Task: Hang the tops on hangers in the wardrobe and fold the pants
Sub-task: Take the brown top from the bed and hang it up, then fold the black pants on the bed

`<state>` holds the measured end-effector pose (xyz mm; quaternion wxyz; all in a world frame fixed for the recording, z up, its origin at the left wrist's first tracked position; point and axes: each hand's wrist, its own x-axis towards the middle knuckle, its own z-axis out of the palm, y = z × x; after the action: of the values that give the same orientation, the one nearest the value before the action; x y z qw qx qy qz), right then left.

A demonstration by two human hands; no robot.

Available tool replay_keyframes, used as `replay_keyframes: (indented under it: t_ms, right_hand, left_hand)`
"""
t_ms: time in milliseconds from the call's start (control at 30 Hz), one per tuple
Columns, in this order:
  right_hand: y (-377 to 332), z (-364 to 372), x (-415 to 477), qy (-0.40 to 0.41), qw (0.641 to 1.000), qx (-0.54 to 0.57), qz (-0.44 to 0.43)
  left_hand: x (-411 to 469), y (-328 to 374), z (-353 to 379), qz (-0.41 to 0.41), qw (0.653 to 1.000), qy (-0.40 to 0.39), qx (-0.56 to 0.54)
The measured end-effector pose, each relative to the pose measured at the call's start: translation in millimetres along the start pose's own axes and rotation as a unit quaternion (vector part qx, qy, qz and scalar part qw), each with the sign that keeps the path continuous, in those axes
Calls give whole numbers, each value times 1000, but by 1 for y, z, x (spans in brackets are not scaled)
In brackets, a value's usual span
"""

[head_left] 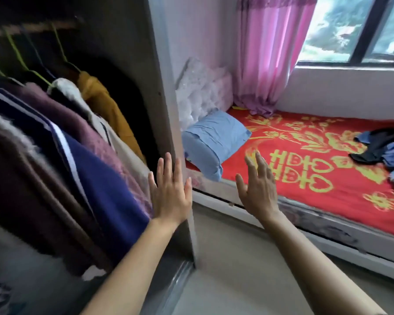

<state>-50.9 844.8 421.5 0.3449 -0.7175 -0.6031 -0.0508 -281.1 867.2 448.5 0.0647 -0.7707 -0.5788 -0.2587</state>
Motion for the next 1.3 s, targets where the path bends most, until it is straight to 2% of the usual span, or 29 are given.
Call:
replay_keyframes:
  t_ms: [133,267,467,633,867,1067,1300]
  right_hand:
    - [111,-29,-36,-36,995,-55,69]
    - [230,-85,-62,-28,987,-103,121]
    - [409,-171,-97,-25,964,-167,205]
    - [514,-216,-130,-32,939,-183,289]
    - [631,-225,-76,-26,916,-196,350]
    - [735,-225,13,-33,891,-236,388]
    - [825,-237,106,-24,877,-250,409]
  left_hand:
    - [-14,84,64,55,994,-89,-15]
    - [-9,208,116,90,987,-115,-61]
    - [-13,411,200,195,960,-178,-96]
    - [-17,524,252,281,930,-211,-108]
    - [56,630,348,324,912,-240,-71]
    - [153,718,429,331,903,-253,-104]
    - [257,822,498,352,890,-267,-111]
